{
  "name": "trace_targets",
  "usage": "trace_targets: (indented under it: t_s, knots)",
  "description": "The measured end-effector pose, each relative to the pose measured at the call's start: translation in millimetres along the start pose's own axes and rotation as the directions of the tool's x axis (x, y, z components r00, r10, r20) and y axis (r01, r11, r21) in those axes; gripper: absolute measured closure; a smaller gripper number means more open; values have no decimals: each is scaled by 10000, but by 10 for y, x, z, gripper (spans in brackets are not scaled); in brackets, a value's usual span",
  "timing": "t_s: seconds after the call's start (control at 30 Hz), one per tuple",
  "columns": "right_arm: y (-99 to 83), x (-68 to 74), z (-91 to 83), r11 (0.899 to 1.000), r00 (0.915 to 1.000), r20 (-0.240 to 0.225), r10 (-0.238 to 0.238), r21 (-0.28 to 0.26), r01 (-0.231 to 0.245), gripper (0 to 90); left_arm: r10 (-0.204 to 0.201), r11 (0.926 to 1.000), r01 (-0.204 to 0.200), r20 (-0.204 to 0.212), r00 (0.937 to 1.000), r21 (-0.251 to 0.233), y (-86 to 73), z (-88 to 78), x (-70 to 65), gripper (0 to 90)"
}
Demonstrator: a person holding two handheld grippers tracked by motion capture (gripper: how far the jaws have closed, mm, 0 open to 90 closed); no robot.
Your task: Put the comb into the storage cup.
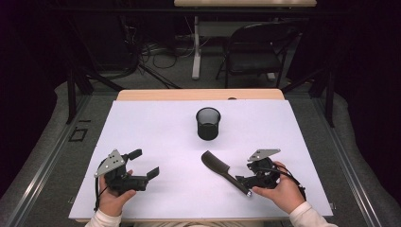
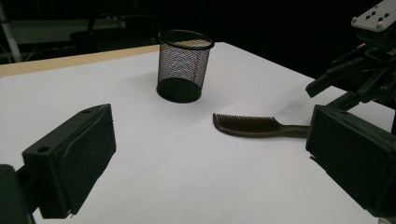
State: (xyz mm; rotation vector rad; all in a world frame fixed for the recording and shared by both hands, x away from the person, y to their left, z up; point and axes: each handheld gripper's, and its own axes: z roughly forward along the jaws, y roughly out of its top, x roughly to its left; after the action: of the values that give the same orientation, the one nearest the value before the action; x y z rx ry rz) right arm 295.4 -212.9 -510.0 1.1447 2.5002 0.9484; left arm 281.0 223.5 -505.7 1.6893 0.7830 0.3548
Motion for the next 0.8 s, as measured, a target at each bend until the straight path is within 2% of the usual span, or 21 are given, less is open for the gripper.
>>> trace_targets:
  t_s: [0.17, 0.3, 0.4, 0.57, 0.8]
  knots:
    - [34, 2, -3, 9980, 10000, -20, -81, 627, 82, 344, -8, 10000, 8, 15, 10000, 19, -1, 3, 2, 17]
    - [78, 7, 0, 9943, 9991, 65, -424, 985, 416, 317, -18, 10000, 18, 19, 10000, 14, -1, 3, 1, 17]
    - [107, 3, -4, 9922, 9992, -29, -390, 1183, 391, 317, -23, 10000, 23, 2, 10000, 15, -1, 2, 1, 17]
    - [187, -20, -37, 9845, 9976, 255, -647, 1650, 597, 317, -31, 10000, 31, 10, 10000, 11, -2, 3, 1, 16]
    - [298, -82, -59, 9772, 9970, 595, -494, 2092, 360, 233, -11, 10000, 11, 10, 10000, 62, -1, 0, 5, 17]
